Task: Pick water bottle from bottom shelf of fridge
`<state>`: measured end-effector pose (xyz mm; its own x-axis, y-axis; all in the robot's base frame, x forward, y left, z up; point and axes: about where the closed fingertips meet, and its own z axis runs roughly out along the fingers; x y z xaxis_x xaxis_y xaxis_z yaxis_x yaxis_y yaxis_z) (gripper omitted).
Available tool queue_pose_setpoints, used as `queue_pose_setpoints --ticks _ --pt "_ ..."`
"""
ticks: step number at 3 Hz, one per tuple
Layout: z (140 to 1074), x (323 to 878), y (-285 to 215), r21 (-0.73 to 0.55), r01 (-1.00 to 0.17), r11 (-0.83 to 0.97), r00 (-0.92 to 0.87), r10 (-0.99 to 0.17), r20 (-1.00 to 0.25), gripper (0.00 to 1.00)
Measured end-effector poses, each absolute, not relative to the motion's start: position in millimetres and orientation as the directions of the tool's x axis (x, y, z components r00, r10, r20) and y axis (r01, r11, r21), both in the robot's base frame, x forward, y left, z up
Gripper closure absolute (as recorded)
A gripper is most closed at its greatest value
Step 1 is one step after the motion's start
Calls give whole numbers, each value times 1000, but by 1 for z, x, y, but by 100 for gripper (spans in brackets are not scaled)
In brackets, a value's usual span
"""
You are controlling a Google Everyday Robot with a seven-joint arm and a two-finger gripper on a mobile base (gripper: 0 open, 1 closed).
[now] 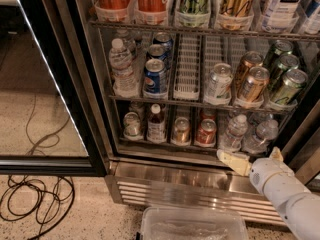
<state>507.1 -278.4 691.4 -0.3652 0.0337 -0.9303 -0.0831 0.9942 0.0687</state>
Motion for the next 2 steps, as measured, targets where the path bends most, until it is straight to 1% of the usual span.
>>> queue_pose_setpoints --ticks 1,2 --pt "676 518 -279 87 -69 994 -292 63 -954 0" --pt "676 518 -279 87 -69 994 -292 63 -954 0"
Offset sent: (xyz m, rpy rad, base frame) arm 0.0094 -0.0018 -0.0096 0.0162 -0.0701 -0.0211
